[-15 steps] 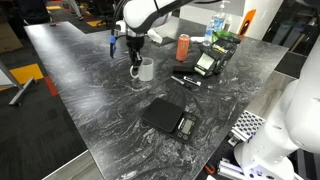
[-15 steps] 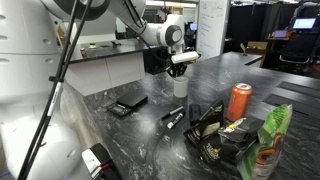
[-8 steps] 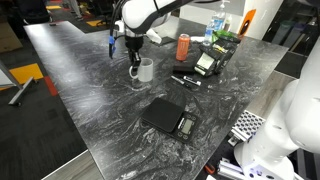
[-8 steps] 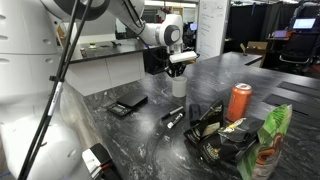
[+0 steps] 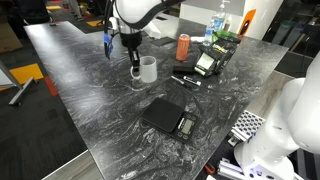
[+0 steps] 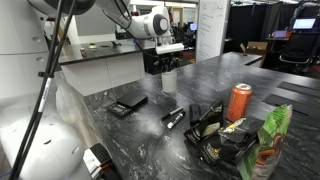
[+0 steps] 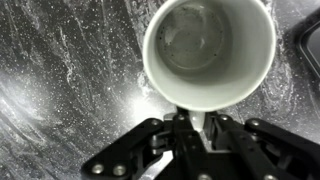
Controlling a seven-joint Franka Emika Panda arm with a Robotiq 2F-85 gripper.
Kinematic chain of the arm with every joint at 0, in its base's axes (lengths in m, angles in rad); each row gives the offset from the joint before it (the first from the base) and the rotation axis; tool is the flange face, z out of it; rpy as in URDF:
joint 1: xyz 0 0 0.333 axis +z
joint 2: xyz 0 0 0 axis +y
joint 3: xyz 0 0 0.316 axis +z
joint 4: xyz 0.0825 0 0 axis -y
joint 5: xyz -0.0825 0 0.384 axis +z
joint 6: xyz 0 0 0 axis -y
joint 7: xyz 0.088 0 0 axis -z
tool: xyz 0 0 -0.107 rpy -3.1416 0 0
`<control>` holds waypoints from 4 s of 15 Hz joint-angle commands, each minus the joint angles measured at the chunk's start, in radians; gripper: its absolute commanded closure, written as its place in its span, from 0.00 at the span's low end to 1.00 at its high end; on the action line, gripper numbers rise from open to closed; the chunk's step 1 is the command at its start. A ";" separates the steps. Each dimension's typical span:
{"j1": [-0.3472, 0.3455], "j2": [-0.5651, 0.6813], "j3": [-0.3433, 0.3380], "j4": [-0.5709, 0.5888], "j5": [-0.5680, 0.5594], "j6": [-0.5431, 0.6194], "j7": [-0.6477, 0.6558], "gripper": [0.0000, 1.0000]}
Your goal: Pick the markers in the cup and put them on the counter, then pick the cup and put it on the black object
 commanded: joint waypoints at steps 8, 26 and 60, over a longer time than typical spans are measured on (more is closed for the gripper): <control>0.059 -0.048 0.062 -0.019 -0.069 -0.025 0.172 0.84; 0.071 -0.141 0.083 -0.132 0.059 0.025 0.180 0.96; 0.117 -0.475 0.091 -0.535 0.149 0.125 0.694 0.58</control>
